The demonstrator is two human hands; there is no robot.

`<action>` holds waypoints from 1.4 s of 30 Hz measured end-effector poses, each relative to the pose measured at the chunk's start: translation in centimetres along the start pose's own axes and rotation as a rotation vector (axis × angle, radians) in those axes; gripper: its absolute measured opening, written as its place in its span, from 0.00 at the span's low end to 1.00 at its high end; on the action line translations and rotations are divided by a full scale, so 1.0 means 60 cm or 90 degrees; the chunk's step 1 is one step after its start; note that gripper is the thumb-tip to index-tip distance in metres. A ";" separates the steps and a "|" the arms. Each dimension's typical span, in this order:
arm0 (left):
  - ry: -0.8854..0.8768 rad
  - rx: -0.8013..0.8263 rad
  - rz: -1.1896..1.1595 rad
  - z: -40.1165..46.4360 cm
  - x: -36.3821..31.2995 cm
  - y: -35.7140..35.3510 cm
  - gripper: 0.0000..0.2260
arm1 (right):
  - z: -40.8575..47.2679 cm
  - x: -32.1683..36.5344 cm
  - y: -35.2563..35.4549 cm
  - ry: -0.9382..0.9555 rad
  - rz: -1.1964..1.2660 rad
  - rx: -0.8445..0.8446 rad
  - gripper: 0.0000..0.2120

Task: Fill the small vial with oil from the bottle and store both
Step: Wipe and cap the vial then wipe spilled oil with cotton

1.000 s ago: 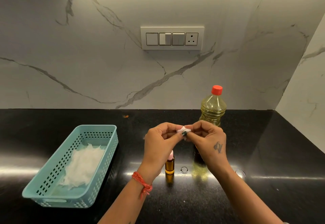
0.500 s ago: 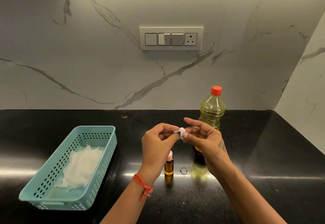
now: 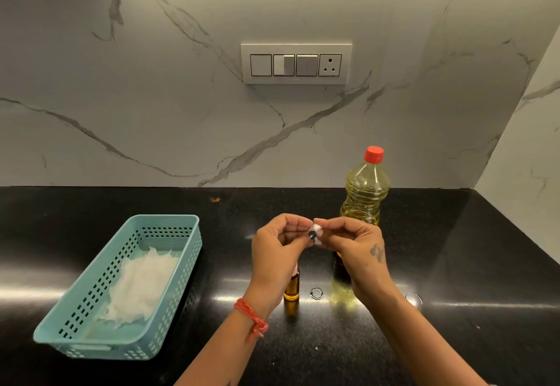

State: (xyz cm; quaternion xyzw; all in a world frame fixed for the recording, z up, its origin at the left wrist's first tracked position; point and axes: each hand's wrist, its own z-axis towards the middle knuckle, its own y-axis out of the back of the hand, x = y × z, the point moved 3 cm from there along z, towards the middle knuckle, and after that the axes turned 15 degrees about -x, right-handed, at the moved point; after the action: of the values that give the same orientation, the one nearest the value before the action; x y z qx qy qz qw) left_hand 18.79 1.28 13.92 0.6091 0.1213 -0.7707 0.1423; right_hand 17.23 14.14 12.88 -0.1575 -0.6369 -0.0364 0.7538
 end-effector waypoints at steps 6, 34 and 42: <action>-0.160 -0.050 0.131 -0.001 -0.002 0.001 0.14 | -0.003 -0.003 0.003 -0.051 0.000 0.001 0.11; -0.166 -0.115 0.139 -0.008 0.021 0.010 0.12 | -0.014 -0.024 -0.001 -0.076 0.002 0.046 0.07; -0.156 0.017 0.226 0.010 0.055 0.029 0.13 | 0.019 -0.032 0.001 -0.117 -0.111 0.134 0.05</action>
State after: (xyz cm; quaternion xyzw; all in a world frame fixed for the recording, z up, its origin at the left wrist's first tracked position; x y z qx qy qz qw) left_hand 18.16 -0.80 10.80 0.5248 -0.0166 -0.8033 0.2812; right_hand 15.80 14.22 11.17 -0.0244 -0.7147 -0.0198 0.6987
